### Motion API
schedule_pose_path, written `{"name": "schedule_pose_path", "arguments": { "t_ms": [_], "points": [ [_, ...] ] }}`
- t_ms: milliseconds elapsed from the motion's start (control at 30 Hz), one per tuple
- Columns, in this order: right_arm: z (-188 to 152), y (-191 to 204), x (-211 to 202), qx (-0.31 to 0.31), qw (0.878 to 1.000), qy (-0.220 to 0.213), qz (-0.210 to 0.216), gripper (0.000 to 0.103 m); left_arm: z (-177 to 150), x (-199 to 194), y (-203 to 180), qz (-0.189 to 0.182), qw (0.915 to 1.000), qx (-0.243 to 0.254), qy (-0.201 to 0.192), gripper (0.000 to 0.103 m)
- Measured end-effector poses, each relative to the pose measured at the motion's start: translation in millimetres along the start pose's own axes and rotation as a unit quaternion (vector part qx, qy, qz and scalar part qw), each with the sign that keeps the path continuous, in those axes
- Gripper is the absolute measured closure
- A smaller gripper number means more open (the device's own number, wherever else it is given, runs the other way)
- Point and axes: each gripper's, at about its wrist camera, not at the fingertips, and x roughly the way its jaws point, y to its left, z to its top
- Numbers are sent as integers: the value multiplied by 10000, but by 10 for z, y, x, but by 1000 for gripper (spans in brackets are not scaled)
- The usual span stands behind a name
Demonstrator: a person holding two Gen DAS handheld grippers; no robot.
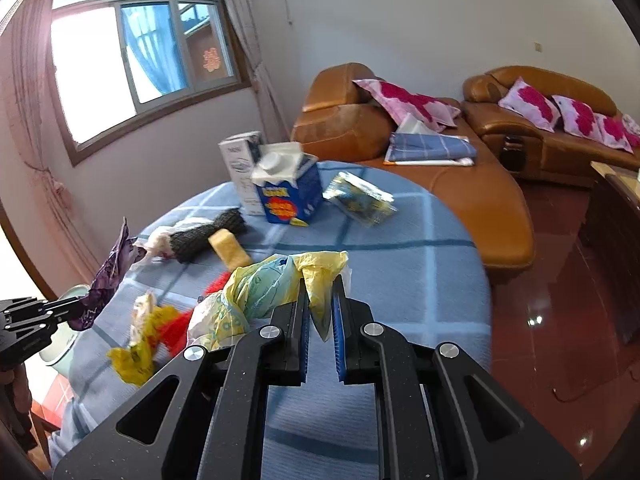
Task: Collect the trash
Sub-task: 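Carry the purple wrapper and yellow-green bag over the teal bin with both tools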
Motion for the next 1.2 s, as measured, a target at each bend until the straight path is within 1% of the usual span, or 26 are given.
{"name": "schedule_pose_path", "arguments": {
  "t_ms": [267, 567, 833, 1200],
  "points": [
    [179, 560, 222, -371, 9984, 12, 422, 92, -167, -177, 380, 438, 9989, -166, 52, 96],
    [332, 1132, 462, -790, 9940, 79, 748, 92, -293, -269, 673, 720, 9968, -334, 82, 95],
    [344, 1586, 653, -1155, 9883, 174, 979, 92, -420, -329, 947, 953, 9938, -547, 159, 95],
    [273, 2184, 868, -1586, 9783, 324, 1293, 92, -653, -380, 1383, 1354, 9866, -818, 403, 96]
  ]
}}
